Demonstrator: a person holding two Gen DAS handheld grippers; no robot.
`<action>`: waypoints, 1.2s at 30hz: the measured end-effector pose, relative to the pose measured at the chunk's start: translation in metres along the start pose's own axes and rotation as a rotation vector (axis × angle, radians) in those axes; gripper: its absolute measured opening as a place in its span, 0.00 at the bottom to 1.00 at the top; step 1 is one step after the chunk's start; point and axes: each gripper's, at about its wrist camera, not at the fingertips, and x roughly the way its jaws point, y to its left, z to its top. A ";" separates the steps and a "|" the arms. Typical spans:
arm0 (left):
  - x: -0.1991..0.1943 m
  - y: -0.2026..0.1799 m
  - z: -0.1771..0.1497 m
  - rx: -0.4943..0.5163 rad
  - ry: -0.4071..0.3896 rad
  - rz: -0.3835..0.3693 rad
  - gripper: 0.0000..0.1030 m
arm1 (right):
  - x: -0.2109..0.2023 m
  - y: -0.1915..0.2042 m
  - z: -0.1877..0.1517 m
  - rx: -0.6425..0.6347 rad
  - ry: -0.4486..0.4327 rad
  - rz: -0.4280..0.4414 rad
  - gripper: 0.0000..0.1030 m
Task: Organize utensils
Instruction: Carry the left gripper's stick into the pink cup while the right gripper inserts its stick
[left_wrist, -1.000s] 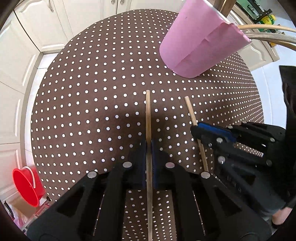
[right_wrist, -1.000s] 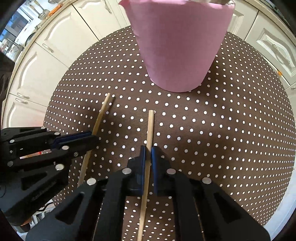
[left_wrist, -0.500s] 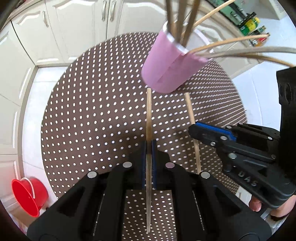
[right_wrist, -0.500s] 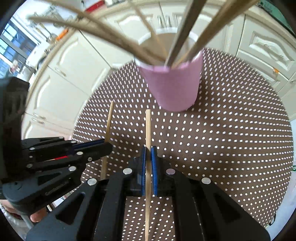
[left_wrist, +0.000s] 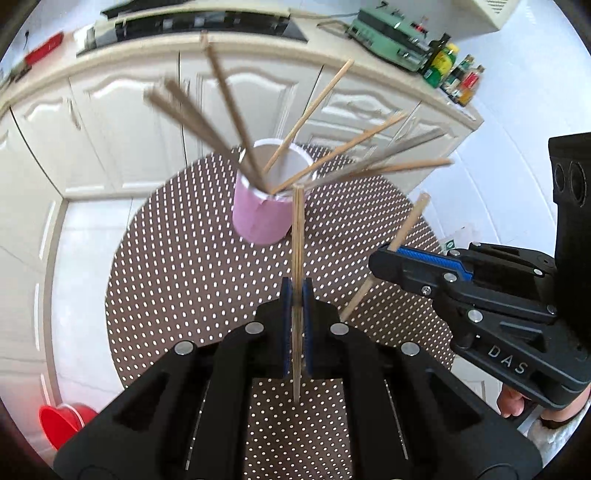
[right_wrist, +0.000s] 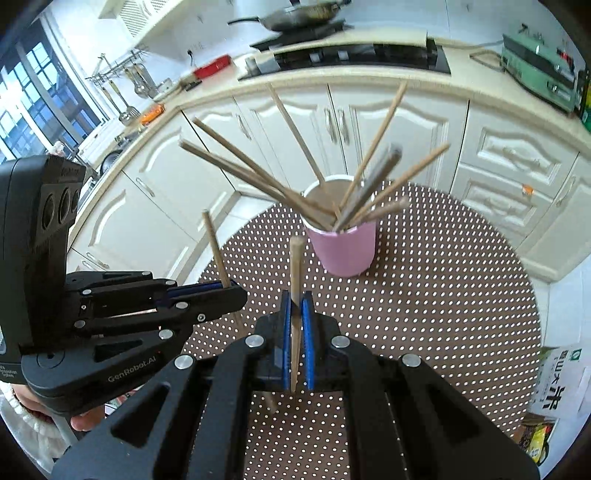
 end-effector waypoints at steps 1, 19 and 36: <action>-0.004 -0.003 0.000 0.007 -0.010 0.003 0.06 | -0.005 0.001 0.002 -0.007 -0.015 -0.004 0.05; -0.099 -0.033 0.033 0.071 -0.254 0.020 0.06 | -0.086 0.014 0.040 -0.075 -0.260 -0.041 0.05; -0.115 -0.020 0.084 0.021 -0.380 0.054 0.06 | -0.096 0.003 0.086 -0.075 -0.383 -0.096 0.05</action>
